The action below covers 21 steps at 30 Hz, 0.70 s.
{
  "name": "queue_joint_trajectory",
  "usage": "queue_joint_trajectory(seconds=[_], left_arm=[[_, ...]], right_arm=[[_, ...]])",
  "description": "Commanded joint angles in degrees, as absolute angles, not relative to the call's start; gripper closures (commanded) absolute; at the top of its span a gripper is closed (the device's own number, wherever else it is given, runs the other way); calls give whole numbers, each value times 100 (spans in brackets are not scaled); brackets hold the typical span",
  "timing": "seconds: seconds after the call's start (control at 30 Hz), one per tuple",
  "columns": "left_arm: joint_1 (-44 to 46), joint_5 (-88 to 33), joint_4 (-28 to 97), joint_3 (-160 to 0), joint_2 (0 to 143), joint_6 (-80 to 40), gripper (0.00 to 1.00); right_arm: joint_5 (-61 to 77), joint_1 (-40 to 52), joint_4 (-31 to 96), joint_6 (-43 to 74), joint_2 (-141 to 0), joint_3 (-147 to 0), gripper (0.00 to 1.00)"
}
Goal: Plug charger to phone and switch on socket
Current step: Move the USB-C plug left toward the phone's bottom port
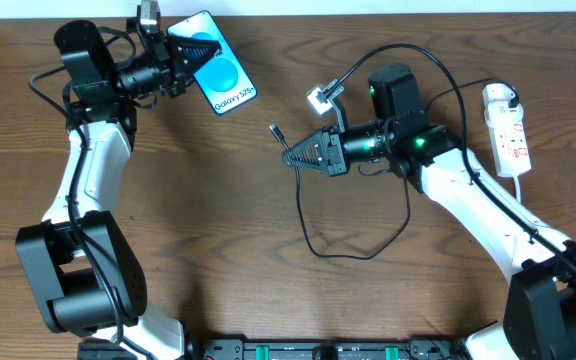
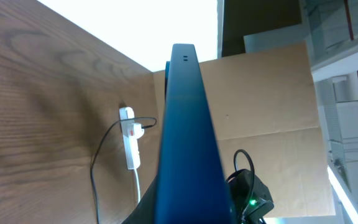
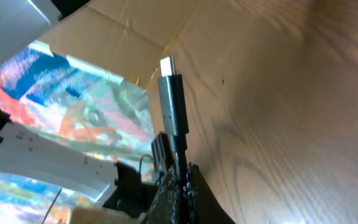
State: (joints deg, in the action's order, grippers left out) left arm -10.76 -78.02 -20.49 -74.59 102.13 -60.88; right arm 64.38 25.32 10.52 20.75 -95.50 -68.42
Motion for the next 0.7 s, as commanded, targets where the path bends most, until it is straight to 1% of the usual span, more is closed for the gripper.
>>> queue_joint_trajectory(seconds=[0.0, 0.23, 0.67], left_arm=[[-1050, -7856, -2115, -7524, 10180, -6337, 93], [-1050, -7859, -2112, -7524, 10180, -6423, 93], [-886, -7800, -2112, -7524, 10180, -6418, 93]], right_arm=[[6259, 2661, 799, 2408, -9419, -6849, 99], [5734, 3009, 526, 2637, -9419, -6849, 99], [5686, 3048, 281, 2790, -9419, -6849, 99]])
